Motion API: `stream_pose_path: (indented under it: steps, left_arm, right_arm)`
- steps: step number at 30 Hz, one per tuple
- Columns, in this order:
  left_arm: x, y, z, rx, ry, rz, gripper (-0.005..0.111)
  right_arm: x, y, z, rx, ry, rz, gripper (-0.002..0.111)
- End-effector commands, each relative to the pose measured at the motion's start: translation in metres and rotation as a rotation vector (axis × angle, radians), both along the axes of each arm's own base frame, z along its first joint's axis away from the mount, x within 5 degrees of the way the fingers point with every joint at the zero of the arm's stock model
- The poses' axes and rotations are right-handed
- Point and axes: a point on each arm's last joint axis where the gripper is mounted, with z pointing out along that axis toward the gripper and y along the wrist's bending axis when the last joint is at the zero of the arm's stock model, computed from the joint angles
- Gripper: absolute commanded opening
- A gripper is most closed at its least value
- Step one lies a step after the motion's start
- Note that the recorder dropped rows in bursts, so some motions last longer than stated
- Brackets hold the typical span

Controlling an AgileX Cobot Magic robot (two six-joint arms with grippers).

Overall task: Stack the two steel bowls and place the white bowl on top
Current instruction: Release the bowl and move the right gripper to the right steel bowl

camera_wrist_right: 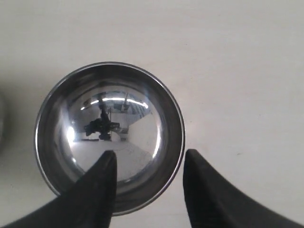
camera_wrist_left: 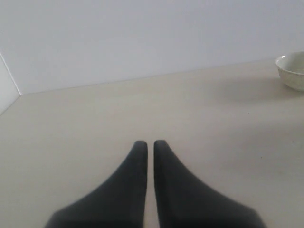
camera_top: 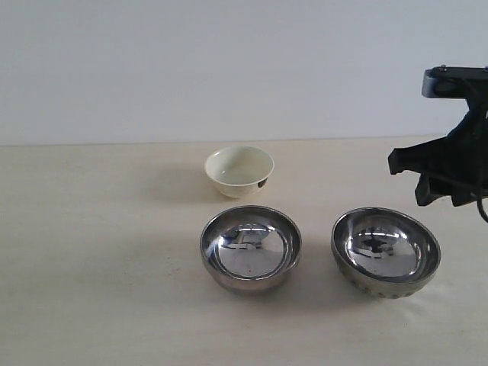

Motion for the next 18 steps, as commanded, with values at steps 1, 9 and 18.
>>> stream_pose_path:
  steps: [1, 9, 18]
  left_arm:
    - [0.0, 0.0, 0.0, -0.016, -0.008, 0.004, 0.004]
    - [0.0, 0.0, 0.0, -0.016, -0.008, 0.004, 0.004]
    - [0.0, 0.0, 0.0, -0.016, -0.008, 0.004, 0.004]
  right_arm:
    - [0.006, -0.001, -0.016, -0.012, 0.045, -0.003, 0.039]
    - [0.018, -0.001, -0.04, -0.037, 0.089, 0.001, 0.039]
    - [0.019, -0.037, -0.047, -0.049, 0.124, -0.073, 0.039]
